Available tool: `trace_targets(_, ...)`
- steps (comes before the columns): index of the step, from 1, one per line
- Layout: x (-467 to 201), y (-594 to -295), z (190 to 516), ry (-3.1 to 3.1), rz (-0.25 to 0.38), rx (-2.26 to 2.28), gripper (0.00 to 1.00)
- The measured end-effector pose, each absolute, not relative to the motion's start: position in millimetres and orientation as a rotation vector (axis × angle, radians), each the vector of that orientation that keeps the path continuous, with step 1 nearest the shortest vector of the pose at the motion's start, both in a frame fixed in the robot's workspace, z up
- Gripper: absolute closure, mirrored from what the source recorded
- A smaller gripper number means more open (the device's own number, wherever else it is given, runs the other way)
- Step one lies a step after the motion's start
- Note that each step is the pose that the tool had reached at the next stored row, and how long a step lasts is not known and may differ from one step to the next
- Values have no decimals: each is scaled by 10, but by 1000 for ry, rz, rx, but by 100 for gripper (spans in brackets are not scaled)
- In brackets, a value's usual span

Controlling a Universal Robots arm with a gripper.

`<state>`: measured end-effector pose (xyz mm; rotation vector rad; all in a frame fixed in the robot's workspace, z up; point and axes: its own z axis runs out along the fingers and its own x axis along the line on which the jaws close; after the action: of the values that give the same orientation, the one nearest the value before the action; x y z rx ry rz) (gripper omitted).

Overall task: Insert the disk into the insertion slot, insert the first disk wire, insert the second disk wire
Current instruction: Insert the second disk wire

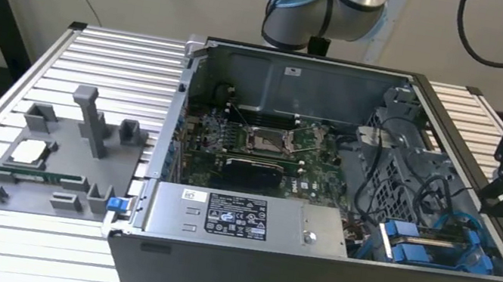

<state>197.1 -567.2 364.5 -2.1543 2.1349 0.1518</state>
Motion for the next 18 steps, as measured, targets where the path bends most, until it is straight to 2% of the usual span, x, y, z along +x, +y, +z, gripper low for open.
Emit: trace_targets(18, 1971, -5690, 3544, 2180, 147, -2106, 0)
